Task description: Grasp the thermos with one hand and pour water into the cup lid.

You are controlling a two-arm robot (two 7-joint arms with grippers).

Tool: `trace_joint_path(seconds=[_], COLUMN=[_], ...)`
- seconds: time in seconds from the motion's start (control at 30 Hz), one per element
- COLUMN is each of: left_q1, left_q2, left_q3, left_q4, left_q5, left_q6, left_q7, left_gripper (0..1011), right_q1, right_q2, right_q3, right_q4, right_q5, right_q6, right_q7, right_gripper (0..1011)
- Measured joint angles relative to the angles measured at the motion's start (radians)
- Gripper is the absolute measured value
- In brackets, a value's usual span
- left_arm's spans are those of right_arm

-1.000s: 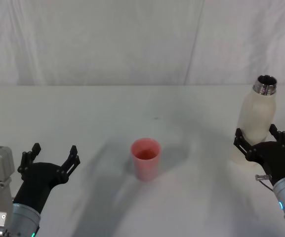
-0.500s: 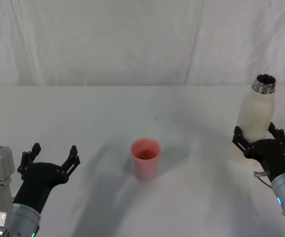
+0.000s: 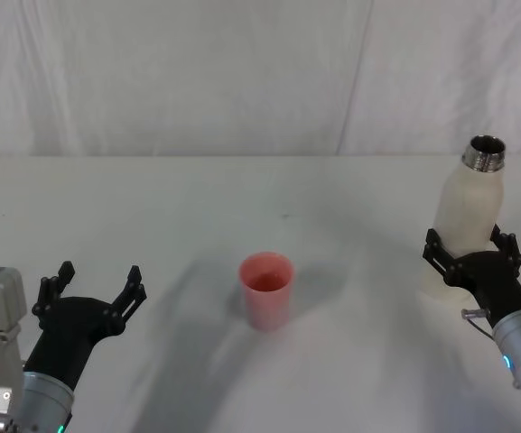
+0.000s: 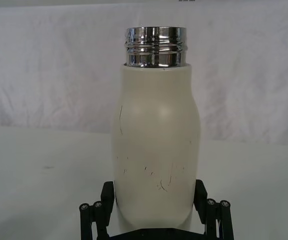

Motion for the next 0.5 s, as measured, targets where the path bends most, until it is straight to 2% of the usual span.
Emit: trace_joint_path(seconds=[0.5], left_q1=[0.000], left_q2=[0.000], left_q3=[0.000], left_q4=[0.000], left_q5=[0.000], left_q6=[0.000], left_q7=[0.000], left_gripper=[1001], right_q1=[0.019], right_q2=[0.000], right_q3=[-0.002], right_q4=[0.021], right_q5=[0.002], right_q6=[-0.002], right_q7=[0.003], right_gripper=[1003])
